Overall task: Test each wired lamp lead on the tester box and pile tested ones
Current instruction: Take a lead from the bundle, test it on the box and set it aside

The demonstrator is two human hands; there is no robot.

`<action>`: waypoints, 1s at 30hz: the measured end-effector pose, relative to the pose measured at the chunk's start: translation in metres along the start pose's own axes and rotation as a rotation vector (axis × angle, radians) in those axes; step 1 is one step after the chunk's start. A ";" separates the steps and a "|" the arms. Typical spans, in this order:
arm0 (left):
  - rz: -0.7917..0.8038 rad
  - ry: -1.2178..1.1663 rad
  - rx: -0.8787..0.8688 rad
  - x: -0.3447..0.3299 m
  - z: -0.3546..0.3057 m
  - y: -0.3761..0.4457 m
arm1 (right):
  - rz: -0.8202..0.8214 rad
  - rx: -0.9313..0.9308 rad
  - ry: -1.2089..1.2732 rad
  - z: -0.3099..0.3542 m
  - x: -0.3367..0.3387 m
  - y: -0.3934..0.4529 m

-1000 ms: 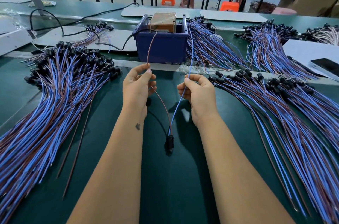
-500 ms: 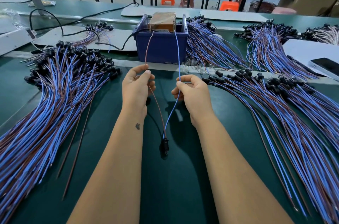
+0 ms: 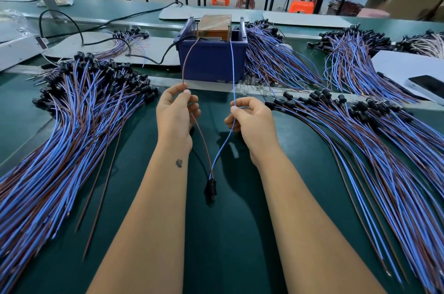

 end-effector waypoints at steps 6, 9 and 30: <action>-0.021 -0.033 0.008 0.002 0.000 0.000 | 0.012 0.000 0.007 0.001 -0.001 -0.001; -0.032 -0.055 0.013 0.003 -0.001 0.000 | 0.014 0.001 -0.003 0.001 0.000 -0.001; -0.063 -0.115 0.037 0.005 0.001 0.002 | 0.007 0.007 -0.029 0.002 -0.001 -0.002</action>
Point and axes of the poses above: each hand's wrist, its own y-axis towards the middle knuckle, its own x-axis out of the back of the hand, z = x × y, the point moved 6 cm from there along y, towards the middle knuckle, and after that the axes turned 1 degree about y, right-handed, at the moved point
